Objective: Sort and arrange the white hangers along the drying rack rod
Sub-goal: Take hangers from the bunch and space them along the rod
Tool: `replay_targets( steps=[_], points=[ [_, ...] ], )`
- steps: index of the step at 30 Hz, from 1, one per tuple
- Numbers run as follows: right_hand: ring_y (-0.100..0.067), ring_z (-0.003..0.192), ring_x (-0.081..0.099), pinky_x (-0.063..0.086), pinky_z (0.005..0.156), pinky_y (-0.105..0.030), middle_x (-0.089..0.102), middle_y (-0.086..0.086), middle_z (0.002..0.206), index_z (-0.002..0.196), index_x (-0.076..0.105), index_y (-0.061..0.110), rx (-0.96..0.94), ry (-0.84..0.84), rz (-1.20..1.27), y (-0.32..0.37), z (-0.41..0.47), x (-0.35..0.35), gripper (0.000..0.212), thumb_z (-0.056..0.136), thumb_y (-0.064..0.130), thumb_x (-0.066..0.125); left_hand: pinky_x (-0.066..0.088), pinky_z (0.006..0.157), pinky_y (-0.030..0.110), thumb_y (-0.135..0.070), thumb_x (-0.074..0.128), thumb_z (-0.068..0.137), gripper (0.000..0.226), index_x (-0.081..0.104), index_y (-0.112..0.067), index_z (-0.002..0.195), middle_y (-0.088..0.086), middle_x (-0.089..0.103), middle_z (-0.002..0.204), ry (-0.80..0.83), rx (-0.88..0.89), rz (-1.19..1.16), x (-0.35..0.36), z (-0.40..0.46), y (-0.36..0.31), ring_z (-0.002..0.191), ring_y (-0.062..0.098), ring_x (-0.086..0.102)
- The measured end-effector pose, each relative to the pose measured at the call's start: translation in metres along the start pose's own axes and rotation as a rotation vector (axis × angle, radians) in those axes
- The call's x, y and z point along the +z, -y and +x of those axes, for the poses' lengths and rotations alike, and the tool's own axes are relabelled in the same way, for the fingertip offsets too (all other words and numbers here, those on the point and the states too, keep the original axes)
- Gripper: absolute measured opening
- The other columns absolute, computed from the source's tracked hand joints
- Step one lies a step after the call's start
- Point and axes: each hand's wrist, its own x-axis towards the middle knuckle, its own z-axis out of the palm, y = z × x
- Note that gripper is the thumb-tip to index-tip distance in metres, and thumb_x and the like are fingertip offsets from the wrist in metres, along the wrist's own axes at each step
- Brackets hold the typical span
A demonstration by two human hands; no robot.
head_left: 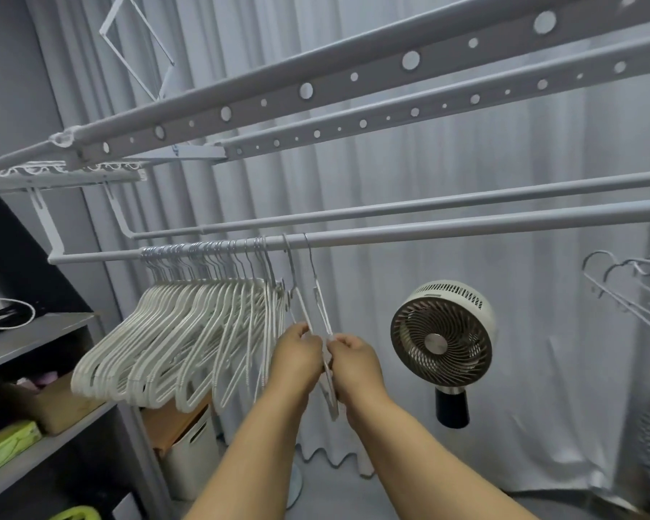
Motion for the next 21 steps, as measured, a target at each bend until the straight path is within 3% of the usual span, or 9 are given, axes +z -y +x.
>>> replay_targets(
  steps=[2,6,8,9,11,14,18,21],
  points=[
    [-0.014,0.059,0.046,0.035,0.056,-0.027,0.054,0.002,0.072,0.098,0.057,0.028,-0.006,-0.024,0.019,0.001,-0.002,-0.012,0.013,0.094,0.021,0.046,0.033,0.041,0.019,-0.003,0.037,0.092,0.039,0.056,-0.003,0.126,0.017,0.058,0.074,0.022,-0.001,-0.006,0.007,-0.005,-0.001,0.046,0.015,0.042],
    [-0.006,0.061,0.042,0.033,0.054,-0.022,0.057,-0.001,0.094,0.124,0.056,0.025,-0.009,-0.068,0.045,0.005,-0.009,-0.037,0.033,0.092,0.024,0.049,0.045,0.051,0.030,0.000,0.036,0.093,0.043,0.057,-0.010,0.129,0.014,0.065,0.081,0.096,0.028,-0.065,0.027,-0.020,-0.010,0.053,0.020,0.050],
    [-0.004,0.062,0.041,0.033,0.056,-0.021,0.058,-0.001,0.095,0.124,0.057,0.024,-0.018,-0.094,0.058,0.007,-0.014,-0.053,0.033,0.092,0.023,0.050,0.047,0.056,0.033,0.000,0.037,0.093,0.053,0.044,-0.018,0.143,0.017,0.066,0.088,0.119,0.022,-0.110,0.039,-0.027,-0.014,0.057,0.022,0.050],
    [-0.004,0.062,0.041,0.033,0.056,-0.020,0.057,0.001,0.091,0.124,0.058,0.023,-0.022,-0.107,0.062,0.008,-0.017,-0.061,0.033,0.092,0.022,0.050,0.046,0.058,0.034,0.000,0.037,0.093,0.055,0.043,-0.024,0.142,0.016,0.062,0.080,0.123,0.029,-0.117,0.045,-0.031,-0.016,0.059,0.022,0.049],
    [-0.005,0.060,0.042,0.034,0.055,-0.021,0.054,0.006,0.081,0.122,0.058,0.023,-0.027,-0.126,0.068,0.011,-0.024,-0.079,0.031,0.093,0.020,0.050,0.047,0.060,0.035,0.001,0.038,0.092,0.050,0.053,-0.037,0.121,0.016,0.056,0.069,0.153,0.058,-0.125,0.056,-0.040,-0.021,0.062,0.025,0.048],
    [-0.004,0.047,0.044,0.034,0.046,-0.020,0.054,0.007,0.066,0.111,0.062,0.024,-0.035,-0.128,0.066,0.017,-0.036,-0.110,0.023,0.095,0.016,0.048,0.053,0.060,0.041,0.002,0.039,0.089,0.052,0.064,-0.041,0.103,0.028,0.065,0.083,0.236,0.096,-0.125,0.075,-0.053,-0.026,0.067,0.029,0.056],
    [0.002,0.029,0.042,0.032,0.034,-0.013,0.053,0.011,0.041,0.081,0.062,0.029,-0.084,-0.109,0.085,0.028,-0.057,-0.147,0.029,0.097,0.010,0.046,0.051,0.058,0.039,-0.003,0.042,0.085,0.052,0.061,-0.033,0.123,0.028,0.069,0.087,0.270,0.100,-0.137,0.102,-0.067,-0.032,0.066,0.029,0.057],
    [0.000,0.048,0.048,0.034,0.045,-0.016,0.056,0.011,0.063,0.108,0.065,0.024,-0.069,-0.212,0.086,0.030,-0.065,-0.165,0.020,0.095,0.018,0.051,0.047,0.054,0.035,-0.001,0.043,0.087,0.046,0.069,-0.037,0.099,0.008,0.068,0.062,0.265,0.152,-0.152,0.120,-0.084,-0.042,0.057,0.024,0.055]
  ],
)
